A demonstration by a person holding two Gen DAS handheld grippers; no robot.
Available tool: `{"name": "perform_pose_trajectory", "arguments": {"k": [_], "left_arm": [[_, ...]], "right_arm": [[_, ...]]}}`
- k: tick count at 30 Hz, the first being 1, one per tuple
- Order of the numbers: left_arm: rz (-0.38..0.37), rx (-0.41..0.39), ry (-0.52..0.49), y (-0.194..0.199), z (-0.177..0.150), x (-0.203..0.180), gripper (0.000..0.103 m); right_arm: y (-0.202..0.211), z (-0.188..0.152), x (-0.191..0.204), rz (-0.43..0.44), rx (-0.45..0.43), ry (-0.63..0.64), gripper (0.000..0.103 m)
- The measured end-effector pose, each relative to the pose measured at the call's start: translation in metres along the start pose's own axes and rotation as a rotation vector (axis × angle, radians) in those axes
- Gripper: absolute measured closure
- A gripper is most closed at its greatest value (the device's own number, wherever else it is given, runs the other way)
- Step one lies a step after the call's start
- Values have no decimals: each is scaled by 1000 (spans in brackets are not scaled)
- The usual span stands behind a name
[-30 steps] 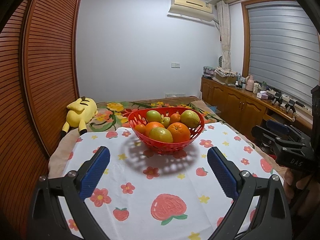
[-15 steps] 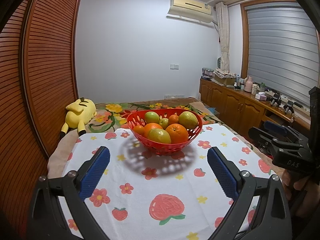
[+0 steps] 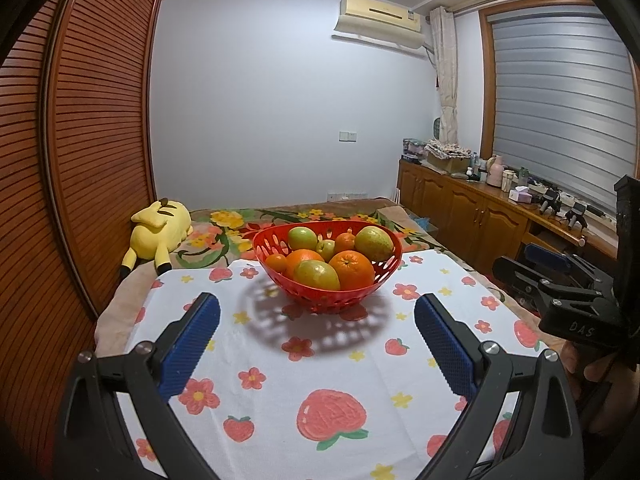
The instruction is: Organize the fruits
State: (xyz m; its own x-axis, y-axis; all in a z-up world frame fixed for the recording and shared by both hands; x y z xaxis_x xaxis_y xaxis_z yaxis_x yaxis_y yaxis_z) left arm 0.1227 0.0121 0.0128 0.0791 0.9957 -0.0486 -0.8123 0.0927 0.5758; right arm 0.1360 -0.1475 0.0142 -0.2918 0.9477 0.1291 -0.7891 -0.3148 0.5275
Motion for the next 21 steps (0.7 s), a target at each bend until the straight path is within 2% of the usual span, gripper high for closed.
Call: {"name": "perform_pose_trajectory", "arguments": {"k": [21], "left_arm": [[0, -3, -1, 0, -1, 1, 4]], "right_arm": [[1, -1, -1, -6, -1, -1, 10]]}}
Point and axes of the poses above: each gripper's, at about its wrist camera, not at the fingertips, and y roughly against the way its jaws point, x to its left, z to its top, the point moved 10 cm from there along -y, roughly the way its jaws point, and after that the axes turned 11 degrees about x, right-handed, at the moved point
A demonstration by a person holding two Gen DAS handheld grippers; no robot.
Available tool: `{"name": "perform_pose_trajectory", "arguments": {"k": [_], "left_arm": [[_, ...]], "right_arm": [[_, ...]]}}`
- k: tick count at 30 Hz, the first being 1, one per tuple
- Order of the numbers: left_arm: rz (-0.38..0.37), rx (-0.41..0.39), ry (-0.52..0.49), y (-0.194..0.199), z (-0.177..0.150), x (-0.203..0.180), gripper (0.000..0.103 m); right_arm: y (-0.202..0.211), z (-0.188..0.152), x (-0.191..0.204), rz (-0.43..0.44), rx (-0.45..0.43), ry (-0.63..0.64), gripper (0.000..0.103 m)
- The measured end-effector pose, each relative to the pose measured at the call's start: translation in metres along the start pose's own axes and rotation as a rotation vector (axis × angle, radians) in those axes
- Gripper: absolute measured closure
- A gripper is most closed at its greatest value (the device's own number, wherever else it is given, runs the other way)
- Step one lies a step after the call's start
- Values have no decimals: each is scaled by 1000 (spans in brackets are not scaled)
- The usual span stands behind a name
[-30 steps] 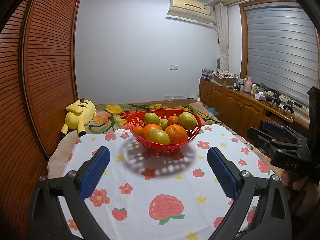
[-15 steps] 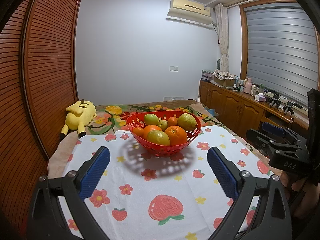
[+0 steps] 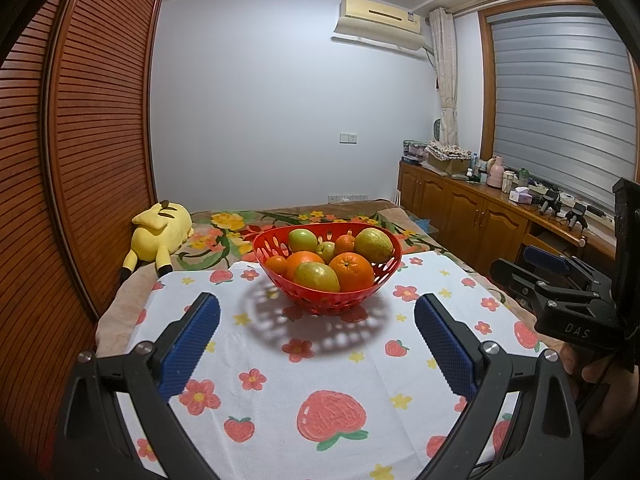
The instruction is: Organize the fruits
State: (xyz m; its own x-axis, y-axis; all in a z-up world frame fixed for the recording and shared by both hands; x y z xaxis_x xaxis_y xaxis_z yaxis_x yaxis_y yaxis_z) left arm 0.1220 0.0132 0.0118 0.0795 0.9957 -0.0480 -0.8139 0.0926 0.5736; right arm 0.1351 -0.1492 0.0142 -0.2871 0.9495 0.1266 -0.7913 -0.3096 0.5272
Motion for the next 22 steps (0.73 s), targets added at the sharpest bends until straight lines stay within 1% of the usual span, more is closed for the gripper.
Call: {"name": "perform_pose_trajectory", "arguments": {"k": [22], "left_arm": [[-4, -1, 0, 3, 3, -1, 4]], "right_arm": [[2, 0, 0, -1, -5, -3, 10]]}}
Point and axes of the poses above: each gripper's, at about its wrist camera, not at the fingertips, and y roughly against the way its jaws point, x to its left, z to its top, the point moved 10 cm from there along -y, roughly the way its jaws point, and after that the axes turned 11 degrees about x, right-handed, at the moved point
